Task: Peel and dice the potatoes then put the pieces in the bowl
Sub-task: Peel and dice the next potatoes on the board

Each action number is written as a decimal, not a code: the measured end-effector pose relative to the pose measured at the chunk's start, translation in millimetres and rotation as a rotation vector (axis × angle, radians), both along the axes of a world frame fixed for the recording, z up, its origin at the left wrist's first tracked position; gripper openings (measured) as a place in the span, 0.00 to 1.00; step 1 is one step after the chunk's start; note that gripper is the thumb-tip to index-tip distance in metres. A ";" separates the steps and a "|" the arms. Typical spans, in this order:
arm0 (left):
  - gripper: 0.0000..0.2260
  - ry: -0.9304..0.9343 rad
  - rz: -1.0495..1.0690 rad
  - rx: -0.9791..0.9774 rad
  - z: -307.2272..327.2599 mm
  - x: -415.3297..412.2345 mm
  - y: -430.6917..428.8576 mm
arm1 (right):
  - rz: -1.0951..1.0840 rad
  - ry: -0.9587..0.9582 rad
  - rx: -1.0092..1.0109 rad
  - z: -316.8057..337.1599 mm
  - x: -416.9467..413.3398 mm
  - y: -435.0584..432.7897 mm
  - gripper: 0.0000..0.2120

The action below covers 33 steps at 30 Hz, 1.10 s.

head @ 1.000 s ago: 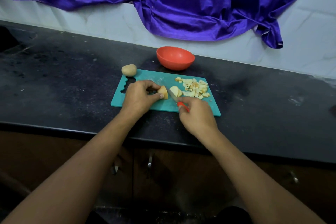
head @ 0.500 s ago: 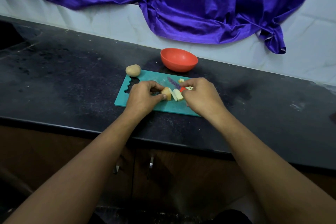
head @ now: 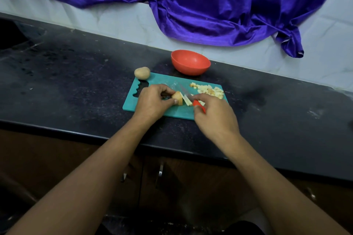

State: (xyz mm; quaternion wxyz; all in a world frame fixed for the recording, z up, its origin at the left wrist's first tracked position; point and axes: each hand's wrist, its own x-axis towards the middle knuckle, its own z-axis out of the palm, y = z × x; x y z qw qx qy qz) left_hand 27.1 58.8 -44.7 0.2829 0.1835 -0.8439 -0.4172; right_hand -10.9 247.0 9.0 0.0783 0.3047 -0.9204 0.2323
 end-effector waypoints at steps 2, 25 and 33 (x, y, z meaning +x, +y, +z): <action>0.11 -0.005 0.005 0.000 -0.3 -0.6 -1.2 | 0.003 -0.070 -0.038 -3.8 -0.8 6.6 0.16; 0.13 -0.015 0.002 0.031 0.1 -0.3 0.0 | 0.006 -0.178 -0.169 -13.2 -9.0 10.6 0.16; 0.12 -0.014 0.011 0.018 0.8 0.4 1.0 | 0.018 -0.197 -0.077 -26.8 -14.9 8.0 0.15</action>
